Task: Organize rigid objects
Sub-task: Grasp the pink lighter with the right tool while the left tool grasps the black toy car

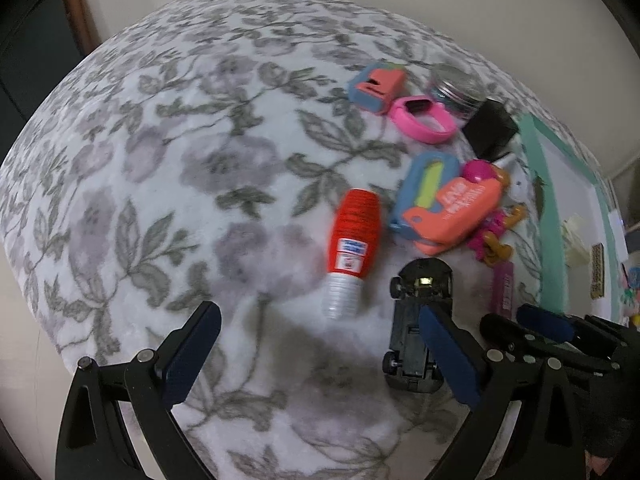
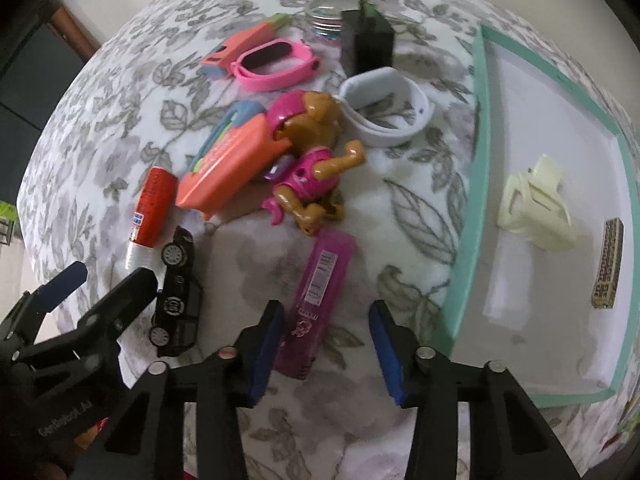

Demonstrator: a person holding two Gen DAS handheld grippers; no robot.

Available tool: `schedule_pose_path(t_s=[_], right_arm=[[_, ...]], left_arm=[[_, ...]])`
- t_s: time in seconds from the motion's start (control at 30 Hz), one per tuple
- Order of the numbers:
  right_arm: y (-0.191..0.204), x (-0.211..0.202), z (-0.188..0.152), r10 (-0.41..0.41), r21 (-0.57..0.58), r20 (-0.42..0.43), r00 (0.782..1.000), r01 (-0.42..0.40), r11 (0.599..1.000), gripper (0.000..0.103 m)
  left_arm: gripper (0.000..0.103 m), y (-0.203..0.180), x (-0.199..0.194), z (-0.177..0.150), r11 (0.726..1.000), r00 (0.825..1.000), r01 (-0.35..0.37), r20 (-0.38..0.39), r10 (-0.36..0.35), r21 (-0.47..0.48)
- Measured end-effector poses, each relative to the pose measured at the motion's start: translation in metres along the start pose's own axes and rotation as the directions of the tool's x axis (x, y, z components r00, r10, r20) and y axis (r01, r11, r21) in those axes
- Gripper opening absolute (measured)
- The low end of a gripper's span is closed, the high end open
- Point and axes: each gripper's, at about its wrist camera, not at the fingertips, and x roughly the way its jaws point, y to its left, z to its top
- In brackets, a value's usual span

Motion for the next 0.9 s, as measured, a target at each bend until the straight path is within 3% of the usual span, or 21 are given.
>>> schedule_pose_path(t_s=[0.23, 0.4, 0.57, 0.63, 0.77, 0.83, 0.9], right_arm=[[-0.013, -0.001, -0.004, 0.015, 0.041, -0.004, 1.0, -0.015, 0.999, 0.022], [-0.028, 0.002, -0.002, 0.049, 0.071, -0.003, 0.999, -0.049, 0.996, 0.022], [-0.048, 0.004, 0.0, 0.078, 0.103, -0.002, 0.997, -0.078, 0.992, 0.022], [-0.052, 0.004, 0.0, 0.085, 0.109, -0.001, 0.996, -0.085, 0.99, 0.022], [-0.059, 0.0, -0.001, 0.102, 0.123, 0.0, 0.995, -0.102, 0.987, 0.022], [-0.06, 0.002, 0.001, 0.102, 0.123, 0.0, 0.995, -0.101, 0.987, 0.022], [-0.058, 0.003, 0.001, 0.099, 0.12, -0.001, 0.995, -0.098, 0.988, 0.022]], left_arm=[[0.098, -0.019, 0.001, -0.001, 0.997, 1.0, 0.03, -0.008, -0.029, 0.067], [0.081, -0.032, 0.005, -0.002, 0.991, 0.997, 0.08, -0.024, -0.078, 0.104], [0.079, -0.038, 0.007, -0.001, 0.99, 0.996, 0.083, -0.025, -0.081, 0.117], [0.072, -0.041, 0.007, -0.003, 0.987, 0.994, 0.104, -0.03, -0.101, 0.125], [0.061, -0.051, 0.008, -0.008, 0.981, 0.996, 0.087, -0.043, -0.081, 0.175], [0.05, -0.056, 0.012, -0.009, 0.976, 0.995, 0.094, -0.058, -0.084, 0.194], [0.049, -0.063, 0.014, -0.012, 0.972, 0.996, 0.079, -0.063, -0.067, 0.22]])
